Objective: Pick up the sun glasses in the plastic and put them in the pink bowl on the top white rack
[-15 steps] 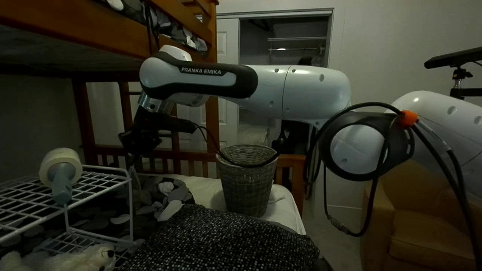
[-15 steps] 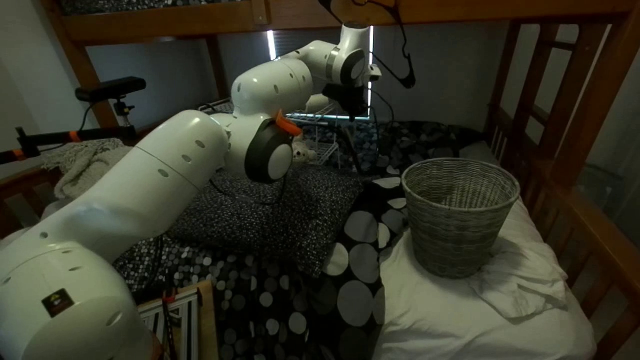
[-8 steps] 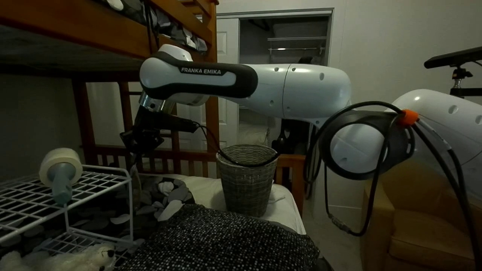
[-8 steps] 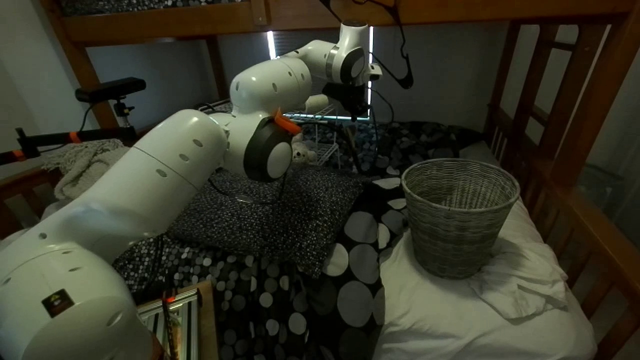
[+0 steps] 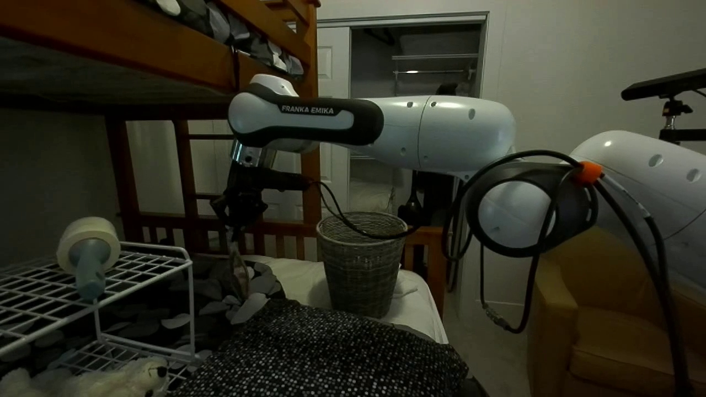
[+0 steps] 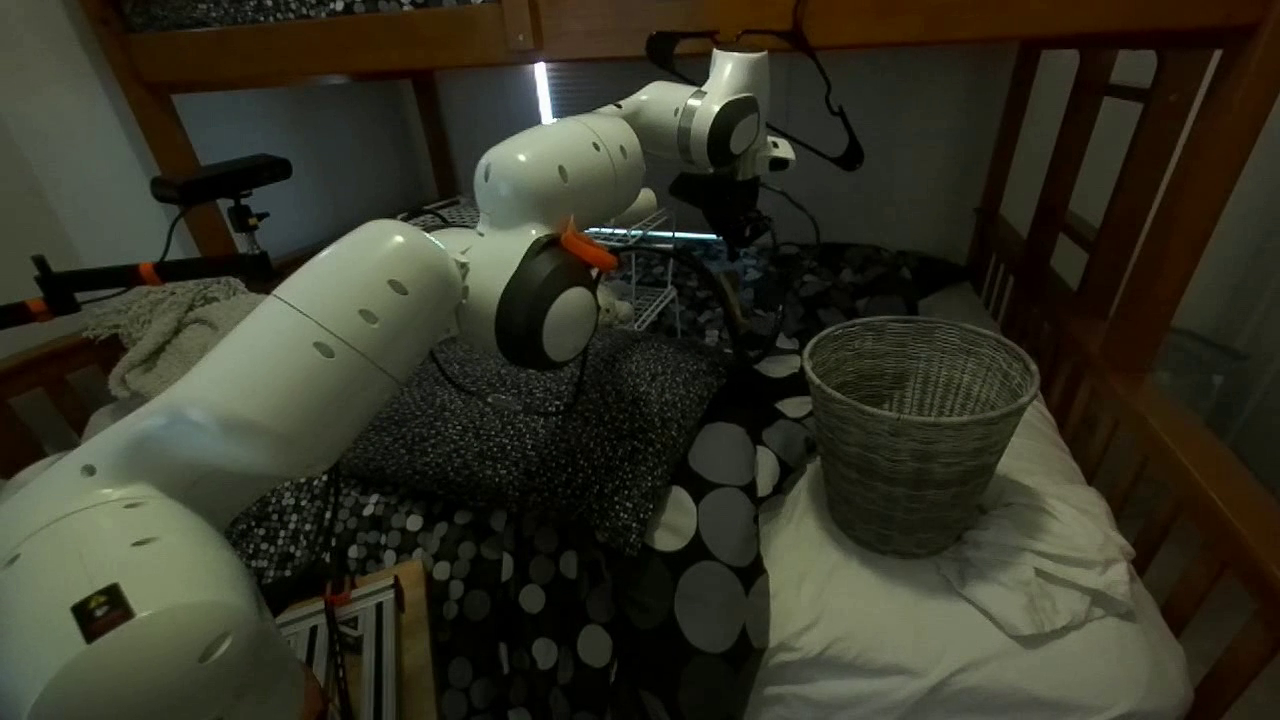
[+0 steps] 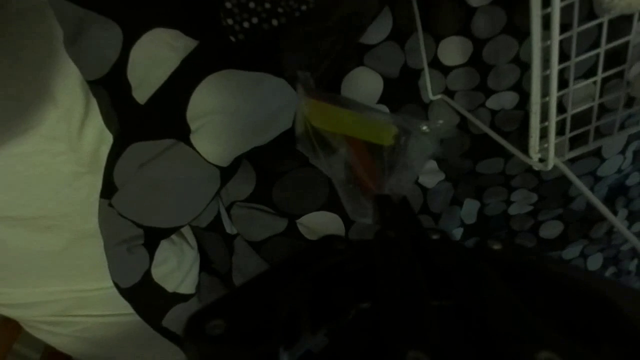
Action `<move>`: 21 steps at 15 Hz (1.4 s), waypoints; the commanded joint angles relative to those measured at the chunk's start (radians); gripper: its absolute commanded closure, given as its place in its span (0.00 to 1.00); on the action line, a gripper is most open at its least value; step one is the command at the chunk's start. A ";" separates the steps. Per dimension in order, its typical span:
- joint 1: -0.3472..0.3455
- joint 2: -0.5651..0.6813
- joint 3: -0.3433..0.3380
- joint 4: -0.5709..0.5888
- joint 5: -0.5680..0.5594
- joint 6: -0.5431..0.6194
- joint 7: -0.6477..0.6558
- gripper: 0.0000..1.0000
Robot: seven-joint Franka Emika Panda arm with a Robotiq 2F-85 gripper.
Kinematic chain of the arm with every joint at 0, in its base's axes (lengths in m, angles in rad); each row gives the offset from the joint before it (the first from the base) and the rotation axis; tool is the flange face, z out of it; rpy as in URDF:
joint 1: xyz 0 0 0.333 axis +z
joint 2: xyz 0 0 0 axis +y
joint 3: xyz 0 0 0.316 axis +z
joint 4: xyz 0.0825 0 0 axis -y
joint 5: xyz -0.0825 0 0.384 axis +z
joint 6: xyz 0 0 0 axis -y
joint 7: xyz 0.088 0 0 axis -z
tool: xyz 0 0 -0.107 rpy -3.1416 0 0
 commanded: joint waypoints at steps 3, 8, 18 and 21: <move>-0.002 -0.049 -0.017 -0.022 -0.084 -0.123 -0.208 1.00; -0.022 -0.041 -0.005 -0.017 -0.070 -0.082 -0.205 0.99; -0.104 -0.102 0.012 -0.015 -0.094 -0.199 -0.713 1.00; -0.130 -0.116 0.035 -0.001 -0.073 -0.160 -0.879 1.00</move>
